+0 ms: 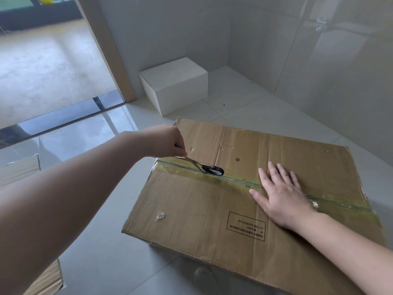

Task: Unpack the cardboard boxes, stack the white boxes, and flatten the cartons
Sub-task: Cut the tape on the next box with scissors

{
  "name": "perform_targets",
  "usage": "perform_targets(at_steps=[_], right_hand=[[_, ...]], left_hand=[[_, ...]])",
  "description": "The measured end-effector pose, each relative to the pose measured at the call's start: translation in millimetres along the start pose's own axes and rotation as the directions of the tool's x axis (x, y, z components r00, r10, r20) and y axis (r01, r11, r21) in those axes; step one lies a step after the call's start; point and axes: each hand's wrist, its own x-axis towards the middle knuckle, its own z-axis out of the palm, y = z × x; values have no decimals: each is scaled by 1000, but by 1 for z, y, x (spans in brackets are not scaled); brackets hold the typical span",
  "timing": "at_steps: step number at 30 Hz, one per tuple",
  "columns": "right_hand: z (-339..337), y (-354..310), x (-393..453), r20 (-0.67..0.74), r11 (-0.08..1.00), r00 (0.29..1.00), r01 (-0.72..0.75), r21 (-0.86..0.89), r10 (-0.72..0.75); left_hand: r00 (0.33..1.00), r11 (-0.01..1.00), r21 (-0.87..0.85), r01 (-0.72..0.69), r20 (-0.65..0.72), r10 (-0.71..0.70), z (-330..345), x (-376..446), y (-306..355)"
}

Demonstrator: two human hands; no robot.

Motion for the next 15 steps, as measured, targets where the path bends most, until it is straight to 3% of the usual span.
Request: perform_targets(at_steps=[10, 15], right_hand=[[-7, -32, 21, 70, 998, 996, 64, -11, -63], [-1, -28, 16, 35, 998, 997, 63, -22, -63]], left_hand=[[999, 998, -52, 41, 18, -40, 1, -4, -4], [997, 996, -43, 81, 11, -80, -9, -11, -22]])
